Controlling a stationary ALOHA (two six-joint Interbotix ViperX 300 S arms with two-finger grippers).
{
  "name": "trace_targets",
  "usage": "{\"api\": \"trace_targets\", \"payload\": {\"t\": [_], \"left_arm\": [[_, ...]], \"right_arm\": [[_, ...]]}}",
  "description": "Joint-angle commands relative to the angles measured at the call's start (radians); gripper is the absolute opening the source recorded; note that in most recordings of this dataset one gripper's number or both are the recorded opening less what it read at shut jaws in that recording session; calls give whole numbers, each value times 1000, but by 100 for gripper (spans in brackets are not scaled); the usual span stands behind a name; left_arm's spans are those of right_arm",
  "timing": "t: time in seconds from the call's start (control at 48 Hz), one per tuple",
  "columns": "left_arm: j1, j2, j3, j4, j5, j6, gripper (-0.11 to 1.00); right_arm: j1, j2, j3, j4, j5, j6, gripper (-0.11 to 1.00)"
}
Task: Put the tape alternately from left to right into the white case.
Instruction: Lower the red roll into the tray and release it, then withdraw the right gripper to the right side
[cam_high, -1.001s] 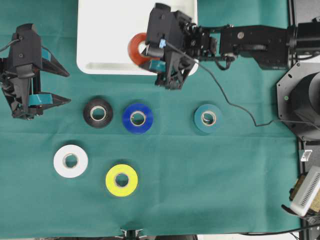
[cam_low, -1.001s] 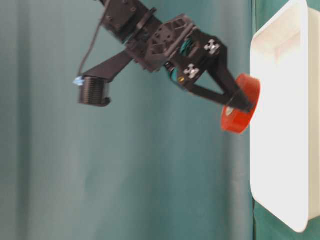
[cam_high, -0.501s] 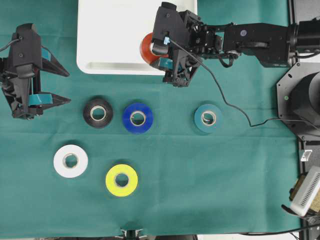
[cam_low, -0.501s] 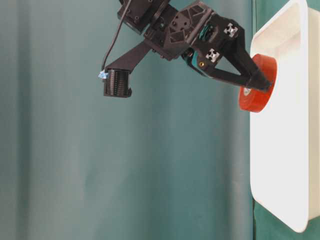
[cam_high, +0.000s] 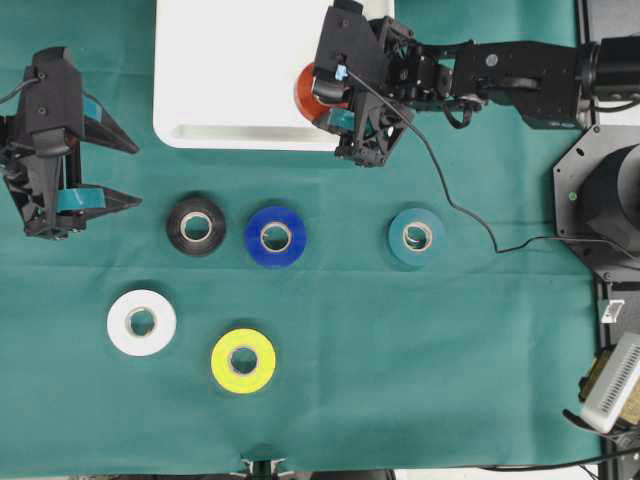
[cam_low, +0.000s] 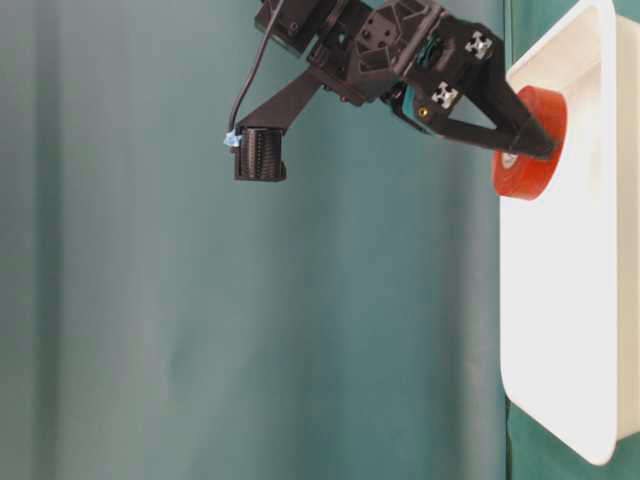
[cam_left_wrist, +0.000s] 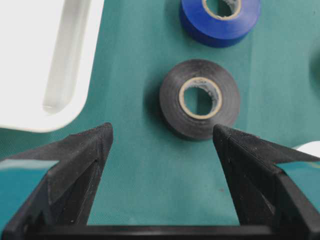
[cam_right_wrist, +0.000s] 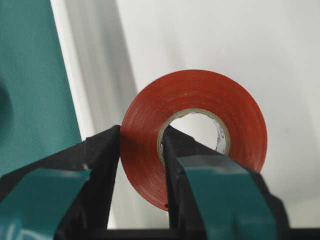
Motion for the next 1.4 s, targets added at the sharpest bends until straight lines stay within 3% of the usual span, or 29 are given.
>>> {"api": "trace_targets", "payload": {"t": [0.0,0.125,0.271,0.334,0.751,1.376], "left_arm": [[2,-12,-12,-2,-3,2,86],[2,-12,-11,-2,-5,2,86],[2,-12,-11,0,-5,2,86],[2,-11,-9,-2,-3,2,86],[2,-11,-9,0,-3,2,86],[3,-12,-15,0,-3,2,86]], "right_arm": [[0,-12,-9,-2,-5,0,4],[0,-12,-11,-2,-5,0,22],[0,-12,-11,-2,-5,0,62],[0,-14,-9,-2,-5,0,73],[14,-58,-8,-2,-14,0,73],[195,-193,110,-2,-238,-6,73]]}}
